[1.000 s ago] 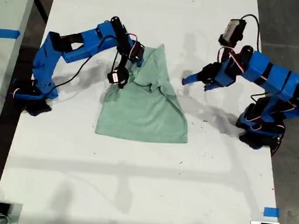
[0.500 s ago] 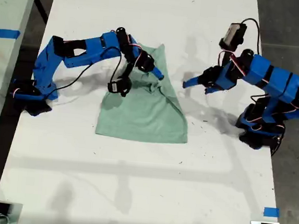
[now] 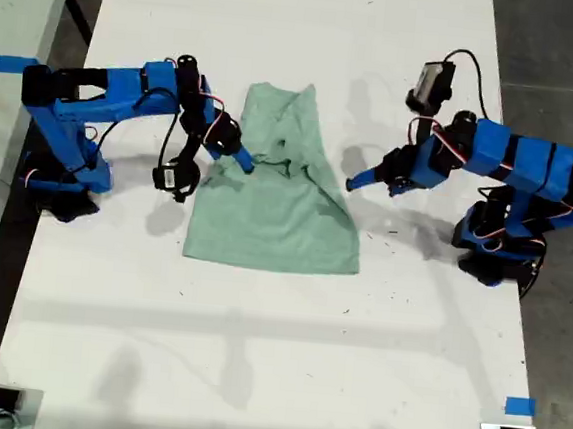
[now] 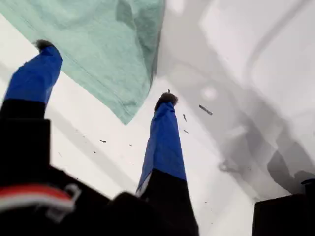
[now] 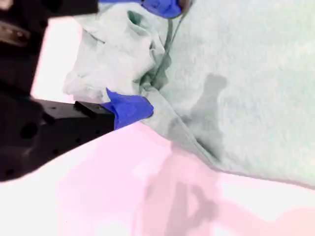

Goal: Fold tshirt

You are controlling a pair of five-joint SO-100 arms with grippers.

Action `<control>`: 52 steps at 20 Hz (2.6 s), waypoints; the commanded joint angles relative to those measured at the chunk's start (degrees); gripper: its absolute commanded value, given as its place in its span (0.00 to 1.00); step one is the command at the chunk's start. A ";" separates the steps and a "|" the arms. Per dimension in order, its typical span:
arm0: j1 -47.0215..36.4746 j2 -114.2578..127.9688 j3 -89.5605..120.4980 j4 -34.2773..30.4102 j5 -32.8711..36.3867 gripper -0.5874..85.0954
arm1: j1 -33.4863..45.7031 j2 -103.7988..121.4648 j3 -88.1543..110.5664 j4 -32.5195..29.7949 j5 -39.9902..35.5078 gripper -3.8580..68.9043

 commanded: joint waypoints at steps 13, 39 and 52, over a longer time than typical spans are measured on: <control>16.35 14.68 23.12 -10.28 -20.39 0.29 | -12.83 -25.49 5.62 -20.92 1.05 0.53; 17.84 10.81 19.78 -11.25 -20.39 0.27 | -17.93 -28.04 -19.07 -10.72 6.86 0.02; 16.88 9.49 17.40 -10.46 -20.21 0.27 | -18.54 -67.94 -54.67 -16.00 13.80 0.33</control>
